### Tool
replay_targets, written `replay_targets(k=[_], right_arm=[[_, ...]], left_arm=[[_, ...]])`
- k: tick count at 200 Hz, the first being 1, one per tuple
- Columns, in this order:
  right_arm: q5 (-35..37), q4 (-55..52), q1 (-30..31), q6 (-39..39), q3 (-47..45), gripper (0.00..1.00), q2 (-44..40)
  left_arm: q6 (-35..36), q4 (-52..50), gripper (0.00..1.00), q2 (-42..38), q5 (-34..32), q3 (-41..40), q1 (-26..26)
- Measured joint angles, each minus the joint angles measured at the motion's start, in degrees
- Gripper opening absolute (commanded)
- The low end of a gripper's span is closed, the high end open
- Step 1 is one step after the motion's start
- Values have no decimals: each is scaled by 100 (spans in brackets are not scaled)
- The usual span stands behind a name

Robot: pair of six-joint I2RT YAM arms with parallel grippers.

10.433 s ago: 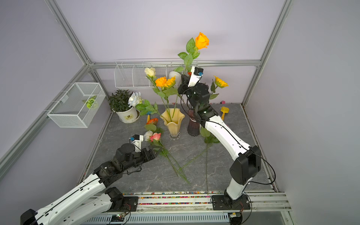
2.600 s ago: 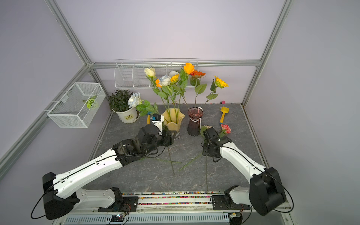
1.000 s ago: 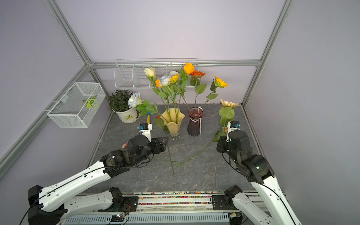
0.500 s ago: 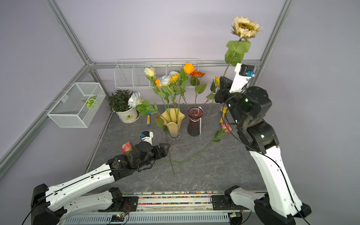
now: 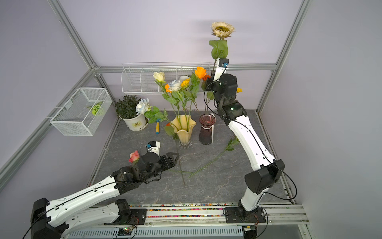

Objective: Arrange the flowers in different vases according to their variety
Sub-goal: Insert the flower into the vase.

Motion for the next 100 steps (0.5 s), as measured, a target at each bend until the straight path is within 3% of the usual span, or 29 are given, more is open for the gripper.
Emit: replay_targets(k=[50, 79, 100], right_arm=[[168, 695, -48, 74, -1888, 0, -85], [164, 699, -48, 146, -2835, 41, -385], [133, 632, -48, 160, -3213, 53, -758]], left_arm=[[-273, -59, 86, -81, 0, -114, 0], [-468, -149, 89, -94, -28, -114, 0], [-634, -345, 91, -35, -39, -61, 0]])
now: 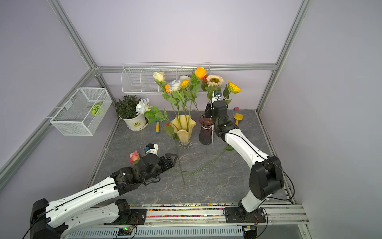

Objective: Arrange the flowers in different vases according to their variety
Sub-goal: Insert the flower into the vase, then pick up the flower at the center of the board.

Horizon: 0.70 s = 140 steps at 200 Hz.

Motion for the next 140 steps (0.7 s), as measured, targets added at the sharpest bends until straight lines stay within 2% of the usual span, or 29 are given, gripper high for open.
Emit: replay_targets(k=[32, 39, 79, 120, 140], right_arm=[[-122, -260, 0, -72, -155, 56, -684], [-179, -367, 0, -81, -155, 56, -831], [-767, -1488, 57, -282, -155, 56, -1510], [-1469, -2979, 682, -634, -240, 55, -1808], [-1816, -3383, 1005, -697, -586, 55, -1941]], left_arm=[[-461, -476, 94, 149, -66, 175, 0], [-608, -579, 100, 162, -101, 195, 0], [-1626, -1154, 100, 146, -181, 157, 87], [-2559, -1600, 98, 186, -57, -111, 758], [-3003, -1993, 97, 450, -151, -31, 872]])
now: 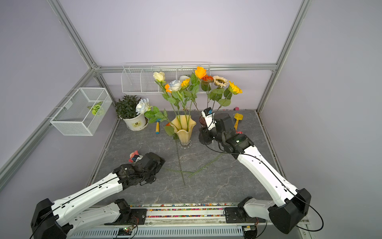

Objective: Arrange the flowers in different vases according to their variety
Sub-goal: Pick up the flower at the center of the board.

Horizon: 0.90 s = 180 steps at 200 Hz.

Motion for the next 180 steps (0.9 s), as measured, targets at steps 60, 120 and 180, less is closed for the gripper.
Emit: replay_targets(k=[60, 120, 180], right_arm=[[-605, -278, 168, 22, -883, 53, -120], [-826, -212, 168, 24, -929, 52, -68], [-905, -208, 179, 42, -1005, 47, 120]], left_arm=[[-813, -1279, 93, 1753, -9, 1537, 457], [-1113, -1499, 90, 2787, 238, 1867, 826], [-1228, -1156, 83, 3353, 669, 1711, 1235]])
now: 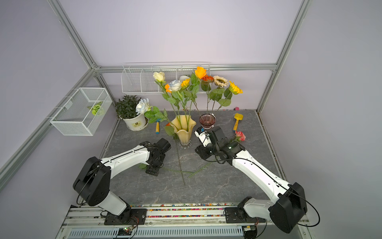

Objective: Arrange the flowers in different vases according to their variety
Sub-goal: Pick up the flower at the center of the board.

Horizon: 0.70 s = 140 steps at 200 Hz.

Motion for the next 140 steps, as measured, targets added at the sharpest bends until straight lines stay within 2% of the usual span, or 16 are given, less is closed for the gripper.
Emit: replay_targets(k=[17, 49, 69, 78, 86, 100, 140], right_arm=[[4, -2, 44, 11, -4, 45, 26], [39, -13, 227, 22, -7, 43, 59], [55, -39, 369, 24, -7, 42, 72], [50, -55, 420, 26, -17, 41, 72], [50, -68, 450, 26, -28, 41, 72], [48, -140, 479, 26, -37, 41, 72], [50, -267, 483, 26, -39, 41, 70]], left_arm=[[15, 109, 79, 308, 81, 0, 98], [46, 175, 63, 551, 149, 28, 109], [81, 149, 43, 636, 168, 114, 127], [109, 146, 24, 673, 168, 153, 136], [81, 146, 13, 699, 177, 177, 136], [81, 125, 1, 715, 203, 190, 136], [111, 114, 0, 734, 205, 212, 136]])
